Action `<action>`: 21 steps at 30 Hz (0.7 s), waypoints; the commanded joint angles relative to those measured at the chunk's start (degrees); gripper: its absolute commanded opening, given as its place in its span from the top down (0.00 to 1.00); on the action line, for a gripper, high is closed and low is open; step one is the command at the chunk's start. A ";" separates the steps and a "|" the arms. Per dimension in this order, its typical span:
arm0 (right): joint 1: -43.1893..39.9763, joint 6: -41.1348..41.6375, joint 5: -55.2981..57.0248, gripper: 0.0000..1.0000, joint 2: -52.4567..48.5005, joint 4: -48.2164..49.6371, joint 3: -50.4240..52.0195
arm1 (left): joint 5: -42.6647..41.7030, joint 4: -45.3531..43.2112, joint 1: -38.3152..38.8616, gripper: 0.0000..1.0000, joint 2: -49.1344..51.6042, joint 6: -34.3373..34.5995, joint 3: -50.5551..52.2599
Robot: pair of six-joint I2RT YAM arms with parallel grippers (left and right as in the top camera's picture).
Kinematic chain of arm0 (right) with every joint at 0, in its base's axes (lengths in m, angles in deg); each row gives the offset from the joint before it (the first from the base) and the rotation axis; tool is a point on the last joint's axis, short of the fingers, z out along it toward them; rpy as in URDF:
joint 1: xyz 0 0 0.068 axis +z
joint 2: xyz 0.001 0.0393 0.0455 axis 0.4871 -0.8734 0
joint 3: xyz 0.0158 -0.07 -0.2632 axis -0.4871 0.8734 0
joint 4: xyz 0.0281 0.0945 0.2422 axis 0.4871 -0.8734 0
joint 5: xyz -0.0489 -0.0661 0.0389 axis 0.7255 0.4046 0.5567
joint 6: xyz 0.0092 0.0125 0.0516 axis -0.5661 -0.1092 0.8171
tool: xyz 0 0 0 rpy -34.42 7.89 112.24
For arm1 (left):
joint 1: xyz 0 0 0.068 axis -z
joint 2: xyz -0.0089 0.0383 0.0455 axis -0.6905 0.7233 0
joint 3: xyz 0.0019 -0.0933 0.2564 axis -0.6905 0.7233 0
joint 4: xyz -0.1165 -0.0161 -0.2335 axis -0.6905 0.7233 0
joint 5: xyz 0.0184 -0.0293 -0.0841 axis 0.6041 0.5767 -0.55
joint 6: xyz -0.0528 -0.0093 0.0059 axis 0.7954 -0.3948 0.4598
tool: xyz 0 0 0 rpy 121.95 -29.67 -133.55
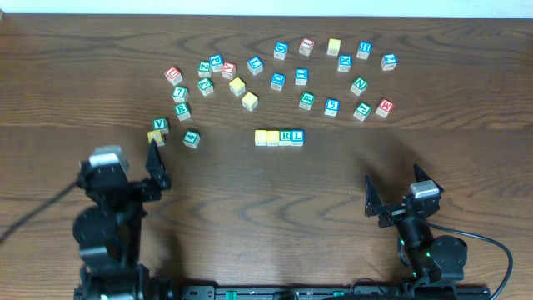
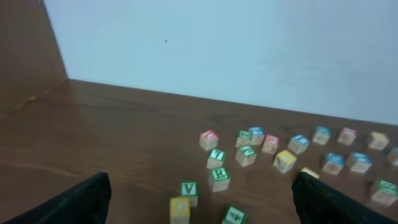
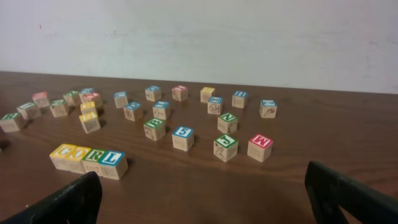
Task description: Spell out CORL
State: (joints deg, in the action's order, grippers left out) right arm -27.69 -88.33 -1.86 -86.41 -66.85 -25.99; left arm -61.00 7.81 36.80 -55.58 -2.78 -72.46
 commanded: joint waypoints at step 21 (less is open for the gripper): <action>-0.26 0.20 -0.55 0.01 0.44 -0.22 0.07 | 2.45 -1.31 -0.17 0.08 -20.48 -5.44 22.43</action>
State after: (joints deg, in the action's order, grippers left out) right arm -27.69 -88.33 -1.86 -86.41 -66.83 -25.99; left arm -59.21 5.54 36.69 -75.43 -6.73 -51.63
